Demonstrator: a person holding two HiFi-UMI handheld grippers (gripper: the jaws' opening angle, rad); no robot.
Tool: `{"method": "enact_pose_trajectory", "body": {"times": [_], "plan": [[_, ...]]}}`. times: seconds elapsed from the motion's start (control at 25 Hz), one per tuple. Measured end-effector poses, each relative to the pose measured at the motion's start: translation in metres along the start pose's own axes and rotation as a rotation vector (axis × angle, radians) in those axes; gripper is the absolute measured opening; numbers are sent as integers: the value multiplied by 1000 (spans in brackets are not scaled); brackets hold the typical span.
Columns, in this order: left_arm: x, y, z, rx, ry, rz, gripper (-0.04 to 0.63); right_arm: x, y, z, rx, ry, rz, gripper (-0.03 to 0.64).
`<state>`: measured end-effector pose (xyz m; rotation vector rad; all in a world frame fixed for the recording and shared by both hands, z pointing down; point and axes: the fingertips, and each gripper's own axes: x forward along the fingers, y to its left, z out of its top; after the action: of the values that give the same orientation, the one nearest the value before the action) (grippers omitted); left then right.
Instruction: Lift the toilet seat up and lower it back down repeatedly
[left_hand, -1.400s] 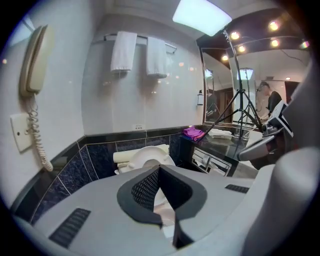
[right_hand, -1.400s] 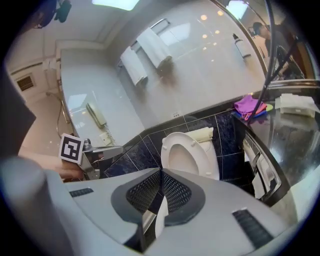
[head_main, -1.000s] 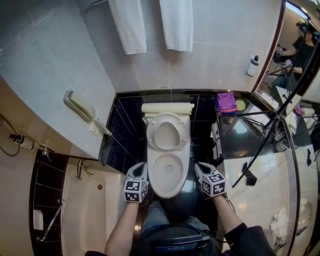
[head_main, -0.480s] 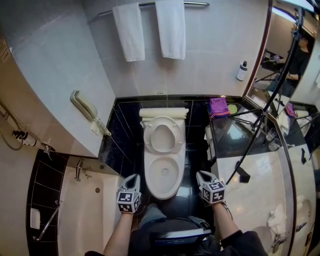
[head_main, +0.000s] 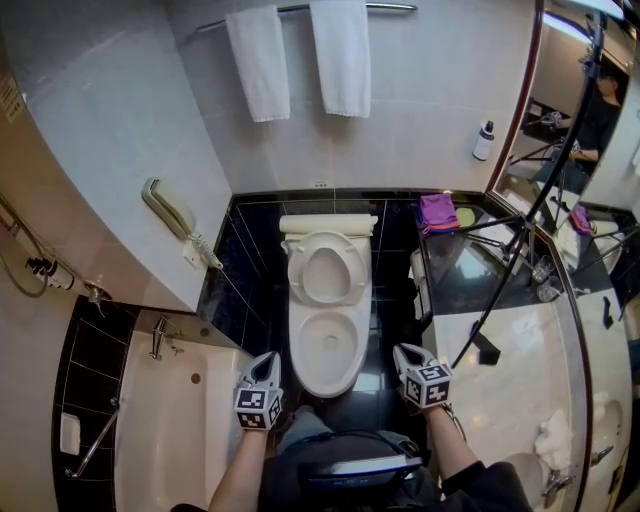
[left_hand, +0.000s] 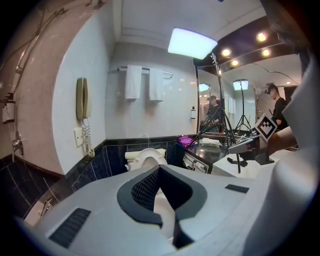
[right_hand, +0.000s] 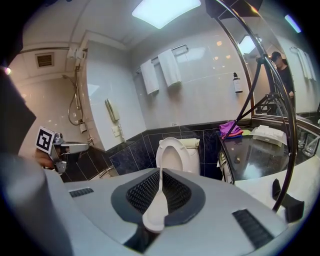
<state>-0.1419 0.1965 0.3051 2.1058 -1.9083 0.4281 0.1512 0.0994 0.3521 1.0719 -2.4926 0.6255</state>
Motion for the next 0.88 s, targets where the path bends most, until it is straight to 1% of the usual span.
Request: {"method": "enact_pose_trajectory", "body": {"times": [0.28,0.4,0.52,0.56,0.6,0.76,0.8,0.88], "plan": [[7,7,-1,6,18,-1,0,13,9,1,-23,16,23,23],[15,10,0,9,37,-12,0,23,6,2,-66,37,-4,44],[30,12,-2,18,64,-33,0,39,2,7,-126,64,-25,46],[37,15,-3,24,71,-38,0,47,0,9,-146,72,-31,58],[44,17,-4,29,79,-43,0,55,-2,12,-168,82,-36,89],[80,24,-3,50,105,-77,0,92,-7,32,-245,112,-44,152],[90,25,-3,56,111,-88,0,102,-10,38,-259,118,-48,166],[111,28,-2,71,121,-111,0,125,-17,50,-285,126,-55,171]]}}
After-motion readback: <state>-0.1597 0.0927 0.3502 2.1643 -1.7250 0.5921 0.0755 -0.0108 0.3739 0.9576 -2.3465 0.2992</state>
